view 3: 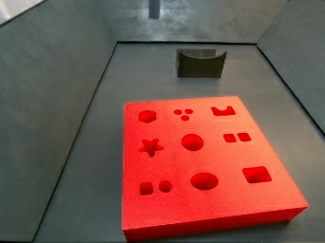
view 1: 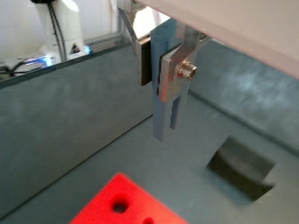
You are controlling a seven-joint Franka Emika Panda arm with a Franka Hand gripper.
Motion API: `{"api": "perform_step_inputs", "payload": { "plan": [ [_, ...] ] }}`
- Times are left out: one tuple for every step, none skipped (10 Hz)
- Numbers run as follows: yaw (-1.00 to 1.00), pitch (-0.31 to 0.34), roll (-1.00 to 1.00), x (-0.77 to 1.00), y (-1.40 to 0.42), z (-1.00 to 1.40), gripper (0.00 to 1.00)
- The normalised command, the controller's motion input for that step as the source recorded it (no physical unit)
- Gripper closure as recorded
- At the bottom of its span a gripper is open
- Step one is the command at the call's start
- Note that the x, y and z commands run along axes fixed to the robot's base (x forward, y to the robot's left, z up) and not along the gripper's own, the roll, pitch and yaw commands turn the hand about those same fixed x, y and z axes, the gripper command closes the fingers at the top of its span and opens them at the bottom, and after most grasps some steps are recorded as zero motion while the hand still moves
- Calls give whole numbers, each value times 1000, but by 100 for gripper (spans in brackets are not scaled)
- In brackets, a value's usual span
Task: Pick up the double-square object. Move up. Place the double-square object on the fixture. Regrasp the double-square object. Move to above the board. Insert the double-square object.
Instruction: Move to above the board, then insert the double-square object.
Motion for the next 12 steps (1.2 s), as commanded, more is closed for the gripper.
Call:
{"api": "perform_step_inputs", "payload": {
  "plan": [
    [-16, 0, -551, -61, 21, 6, 100],
    [-13, -13, -378, -48, 19, 2, 100],
    [-9, -16, -289, -42, 18, 4, 100],
    [-697, -60, -31, 466, 0, -186, 100],
    [-563, -54, -14, 609, -37, -209, 100],
    [-526, -50, -17, 649, -43, -206, 100],
    [-646, -50, 0, 523, -31, -231, 100],
    [-760, -40, 0, 406, -17, -240, 100],
    [-897, -51, 0, 246, -9, -269, 100],
    [-923, -80, 0, 214, -34, -371, 100],
    [-829, -40, 11, 297, -137, -480, 100],
    [-729, 0, 7, 334, -257, -500, 100]
  ]
}}
